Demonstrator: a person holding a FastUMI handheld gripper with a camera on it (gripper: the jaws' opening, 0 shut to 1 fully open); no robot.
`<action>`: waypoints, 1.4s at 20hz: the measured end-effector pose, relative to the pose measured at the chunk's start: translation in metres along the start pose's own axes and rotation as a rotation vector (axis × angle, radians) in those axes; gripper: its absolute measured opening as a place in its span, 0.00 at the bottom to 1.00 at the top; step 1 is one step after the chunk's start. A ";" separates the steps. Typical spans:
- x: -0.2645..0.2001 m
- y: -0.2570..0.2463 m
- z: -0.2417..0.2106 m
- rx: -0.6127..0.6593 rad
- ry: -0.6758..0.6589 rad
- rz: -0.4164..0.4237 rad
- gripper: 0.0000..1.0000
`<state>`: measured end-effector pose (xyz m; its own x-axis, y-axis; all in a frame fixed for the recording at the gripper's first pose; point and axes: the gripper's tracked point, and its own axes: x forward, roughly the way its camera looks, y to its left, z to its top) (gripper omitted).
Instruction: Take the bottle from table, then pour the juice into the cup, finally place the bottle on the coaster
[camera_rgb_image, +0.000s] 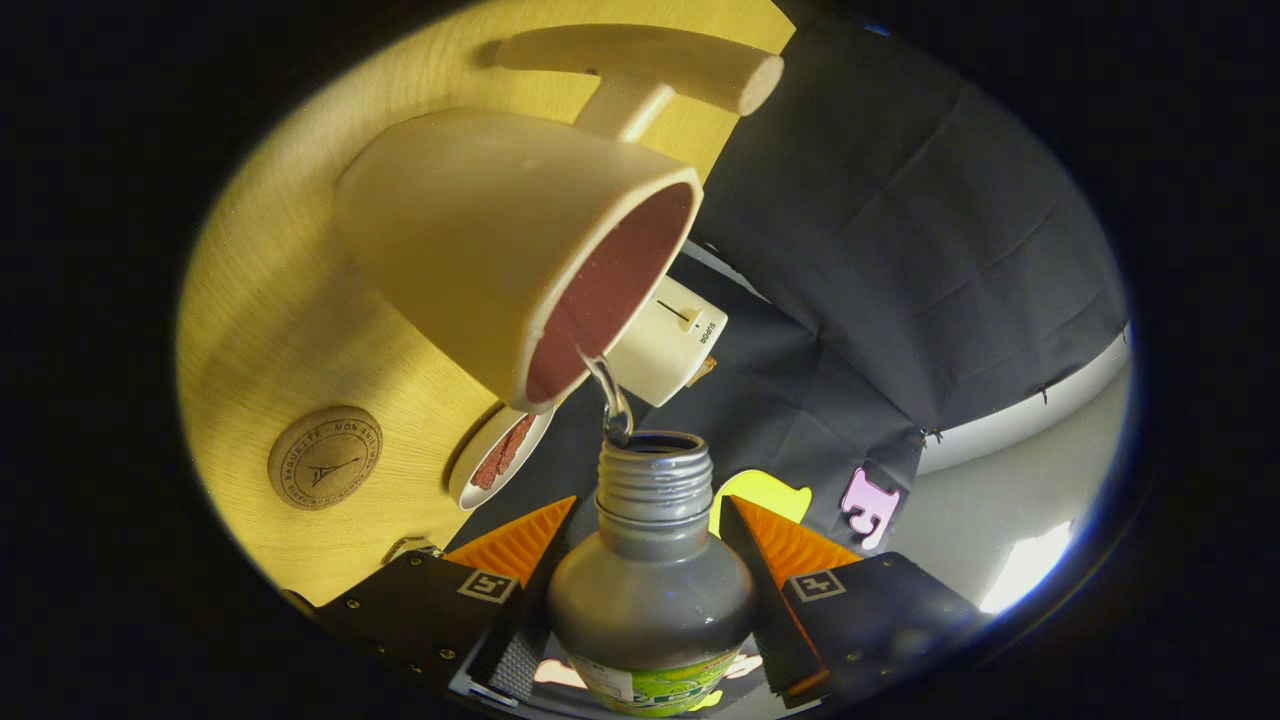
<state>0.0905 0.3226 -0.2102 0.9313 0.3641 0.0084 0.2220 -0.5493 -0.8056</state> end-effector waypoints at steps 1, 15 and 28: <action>-0.001 -0.001 0.002 -0.014 -0.002 -0.002 0.83; -0.005 -0.005 0.009 -0.121 -0.027 -0.026 0.83; -0.012 -0.011 0.030 -0.184 -0.069 -0.035 0.83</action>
<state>0.0679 0.3471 -0.2191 0.9013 0.4331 -0.0111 0.3092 -0.6610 -0.6837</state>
